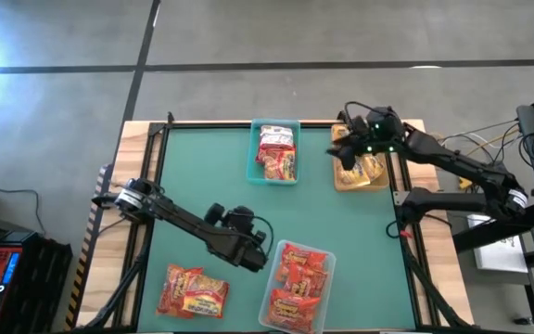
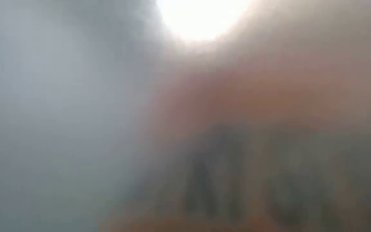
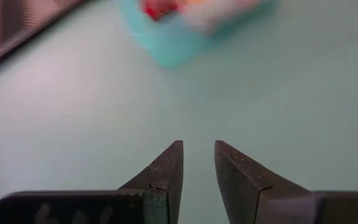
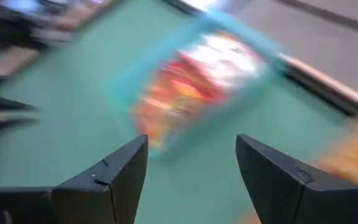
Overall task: Sort Maruchan noodles
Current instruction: Put the orange noodle pack into the transparent bin
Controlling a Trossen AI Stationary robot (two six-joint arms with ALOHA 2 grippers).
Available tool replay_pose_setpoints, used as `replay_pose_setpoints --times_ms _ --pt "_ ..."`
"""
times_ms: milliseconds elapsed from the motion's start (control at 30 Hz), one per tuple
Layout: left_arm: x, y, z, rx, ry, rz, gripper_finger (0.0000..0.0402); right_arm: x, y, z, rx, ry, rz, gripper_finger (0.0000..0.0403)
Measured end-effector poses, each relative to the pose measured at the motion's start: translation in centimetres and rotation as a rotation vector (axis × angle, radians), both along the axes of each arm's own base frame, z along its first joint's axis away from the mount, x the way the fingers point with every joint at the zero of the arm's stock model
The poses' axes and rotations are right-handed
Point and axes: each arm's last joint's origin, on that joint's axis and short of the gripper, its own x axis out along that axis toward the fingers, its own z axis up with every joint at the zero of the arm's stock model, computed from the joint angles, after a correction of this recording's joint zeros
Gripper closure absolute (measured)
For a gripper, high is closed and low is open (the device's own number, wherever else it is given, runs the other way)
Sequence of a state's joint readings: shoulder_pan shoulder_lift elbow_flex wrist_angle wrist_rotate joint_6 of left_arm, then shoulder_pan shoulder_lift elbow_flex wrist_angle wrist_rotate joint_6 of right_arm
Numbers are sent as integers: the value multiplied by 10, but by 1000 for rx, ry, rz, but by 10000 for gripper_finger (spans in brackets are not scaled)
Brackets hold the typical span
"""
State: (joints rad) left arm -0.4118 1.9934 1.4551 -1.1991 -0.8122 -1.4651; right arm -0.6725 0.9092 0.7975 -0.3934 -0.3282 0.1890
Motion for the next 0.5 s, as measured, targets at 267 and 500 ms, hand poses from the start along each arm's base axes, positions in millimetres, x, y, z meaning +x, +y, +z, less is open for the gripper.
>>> replay_pose_setpoints --times_ms 267,500 --pt "20 -34 35 -383 153 -353 326 30 30 -14 -5 -65 214 175" --pt "-17 -87 45 -927 425 -351 326 43 59 -34 15 -22 365 177"
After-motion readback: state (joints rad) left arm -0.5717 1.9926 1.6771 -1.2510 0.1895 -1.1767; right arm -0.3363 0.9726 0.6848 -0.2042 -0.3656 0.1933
